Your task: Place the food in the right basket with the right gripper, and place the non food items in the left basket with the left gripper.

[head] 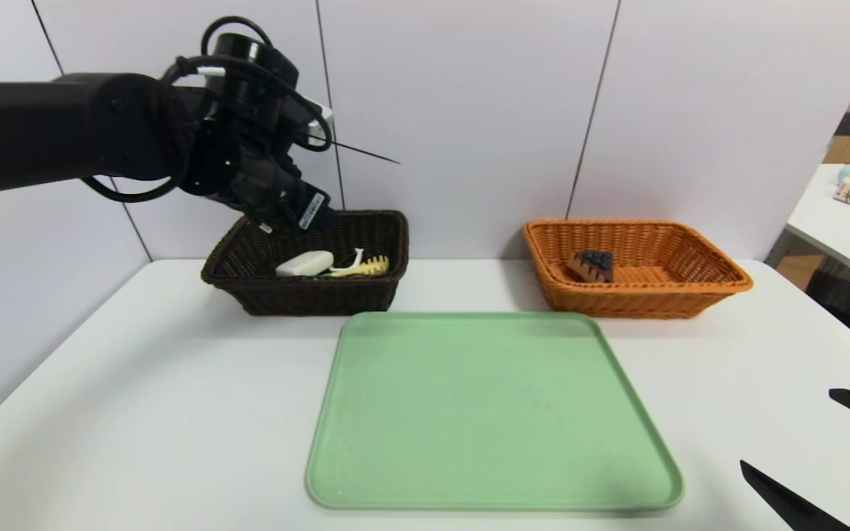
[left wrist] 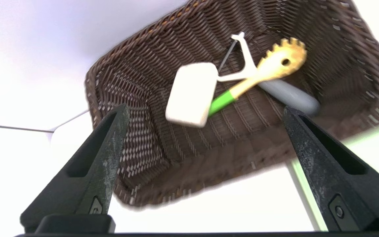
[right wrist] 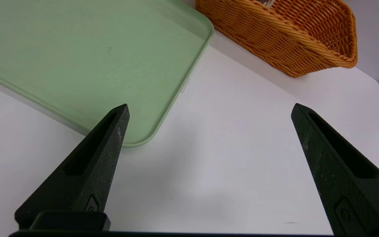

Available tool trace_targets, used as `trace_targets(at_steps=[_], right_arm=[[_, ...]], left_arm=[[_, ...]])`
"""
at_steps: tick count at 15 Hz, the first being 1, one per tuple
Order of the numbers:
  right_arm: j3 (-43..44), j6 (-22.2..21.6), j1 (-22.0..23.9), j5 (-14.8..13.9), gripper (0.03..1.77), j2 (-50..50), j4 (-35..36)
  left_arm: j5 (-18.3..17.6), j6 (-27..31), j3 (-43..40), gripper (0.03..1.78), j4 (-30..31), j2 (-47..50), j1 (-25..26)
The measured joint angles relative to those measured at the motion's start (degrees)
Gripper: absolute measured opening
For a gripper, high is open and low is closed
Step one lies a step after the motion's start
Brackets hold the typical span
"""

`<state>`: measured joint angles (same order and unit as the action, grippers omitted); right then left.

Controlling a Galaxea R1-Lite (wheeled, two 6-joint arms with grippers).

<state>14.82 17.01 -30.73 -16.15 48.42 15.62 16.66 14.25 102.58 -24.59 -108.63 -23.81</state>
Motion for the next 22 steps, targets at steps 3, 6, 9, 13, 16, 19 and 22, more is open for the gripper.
trace_targets(at_steps=[3, 6, 9, 13, 16, 19, 22], right_arm=[[0.6, 0.5, 0.0, 0.0, 1.70, 0.3, 0.0], [1.4, 0.5, 0.2, 0.0, 1.70, 0.8, 0.1], [2.1, 0.4, 0.6, -0.4, 1.70, 1.3, 0.1], [2.8, 0.4, 2.6, -0.4, 1.70, 1.6, 0.1], [2.8, 0.4, 4.5, -0.5, 1.70, 1.5, 0.1], [2.8, 0.5, 6.3, -0.7, 1.70, 1.4, 0.1], [2.8, 0.5, 9.3, -0.8, 1.70, 1.0, 0.3]], left_arm=[[-0.8, -0.1, -8.4, 1.66, -0.1, 8.8, -1.8], [-1.0, -1.7, -19.9, 1.67, 0.2, 18.1, -4.6], [-1.0, -5.6, -29.3, 1.68, 0.3, 26.7, -6.2], [-0.9, -9.4, -40.7, 1.69, 0.4, 36.7, -6.8], [-0.7, -12.3, -47.7, 1.69, 0.5, 43.9, -7.1], [-0.3, -15.0, -53.1, 1.69, 0.5, 50.1, -7.1], [0.3, -15.6, -58.7, 1.69, 0.3, 56.4, -4.9]])
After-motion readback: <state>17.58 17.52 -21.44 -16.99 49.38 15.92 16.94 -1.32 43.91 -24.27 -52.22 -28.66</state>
